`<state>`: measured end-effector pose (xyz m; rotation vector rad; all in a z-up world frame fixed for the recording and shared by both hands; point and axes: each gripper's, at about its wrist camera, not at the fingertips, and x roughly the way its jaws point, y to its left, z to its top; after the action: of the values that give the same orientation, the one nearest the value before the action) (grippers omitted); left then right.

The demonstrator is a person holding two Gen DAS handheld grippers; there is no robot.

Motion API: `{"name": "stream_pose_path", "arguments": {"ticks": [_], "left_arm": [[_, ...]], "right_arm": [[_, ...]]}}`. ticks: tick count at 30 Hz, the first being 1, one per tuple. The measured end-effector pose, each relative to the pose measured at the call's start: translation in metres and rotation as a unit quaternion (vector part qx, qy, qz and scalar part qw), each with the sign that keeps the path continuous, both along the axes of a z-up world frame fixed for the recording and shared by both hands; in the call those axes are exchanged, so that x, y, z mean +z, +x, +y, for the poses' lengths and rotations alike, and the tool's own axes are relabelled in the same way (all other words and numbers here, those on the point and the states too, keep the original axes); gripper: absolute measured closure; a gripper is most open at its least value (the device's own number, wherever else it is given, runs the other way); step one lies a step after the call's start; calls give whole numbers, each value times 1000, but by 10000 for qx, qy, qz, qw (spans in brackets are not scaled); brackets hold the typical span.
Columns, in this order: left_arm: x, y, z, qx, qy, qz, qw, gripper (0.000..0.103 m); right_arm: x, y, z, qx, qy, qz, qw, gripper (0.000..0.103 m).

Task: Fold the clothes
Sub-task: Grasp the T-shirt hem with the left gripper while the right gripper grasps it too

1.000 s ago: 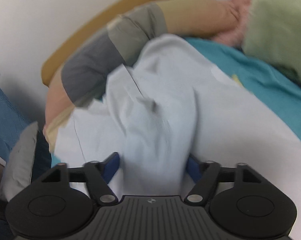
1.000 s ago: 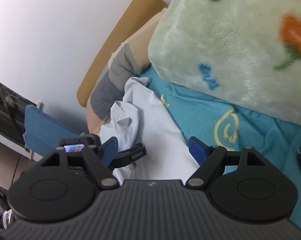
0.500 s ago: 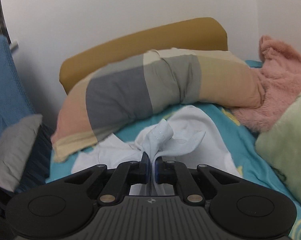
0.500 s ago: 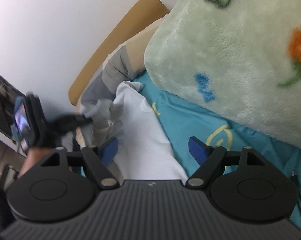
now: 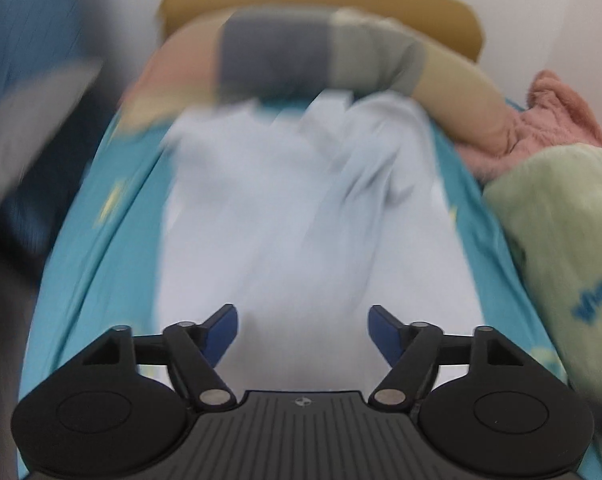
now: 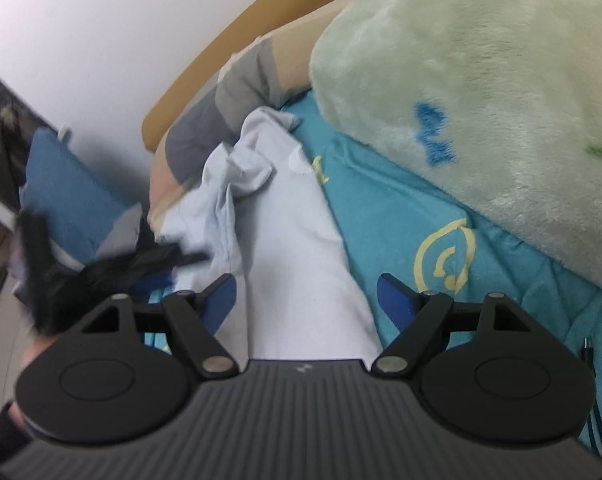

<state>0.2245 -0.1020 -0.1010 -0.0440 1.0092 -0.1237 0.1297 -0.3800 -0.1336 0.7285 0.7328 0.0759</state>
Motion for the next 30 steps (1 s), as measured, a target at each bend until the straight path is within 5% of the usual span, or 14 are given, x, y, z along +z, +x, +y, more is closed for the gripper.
{"name": "stream_pose_path", "arguments": {"ticks": [5,10,18,21,23,26,30], "left_arm": [[-11,-83,78,538,-529,980,9923,22],[-44,-139,122,1282,-974,1825,9699,22],[-55,-171,130,1170,-1599,1820,9631,17],[-54,-181,133,1085,-1689,1874,9615,34],[-57,-186,136,1013,-1865,2037,9558,59],[-59,-196,140,961,-1987,2155,9512,84],[-52,-212,140,712,-2094,2200,9501,93]], "right_arm": [[1,-6,12,338,-94,62,9994,23],[4,-29,20,570,-170,184,9981,24],[-4,-79,16,441,67,728,9964,24],[-14,-90,16,223,241,1031,9941,24],[-19,-96,20,163,97,1250,9920,25],[-26,-101,23,100,-93,1544,9879,25],[-36,-107,22,10,-32,1886,9821,26]]}}
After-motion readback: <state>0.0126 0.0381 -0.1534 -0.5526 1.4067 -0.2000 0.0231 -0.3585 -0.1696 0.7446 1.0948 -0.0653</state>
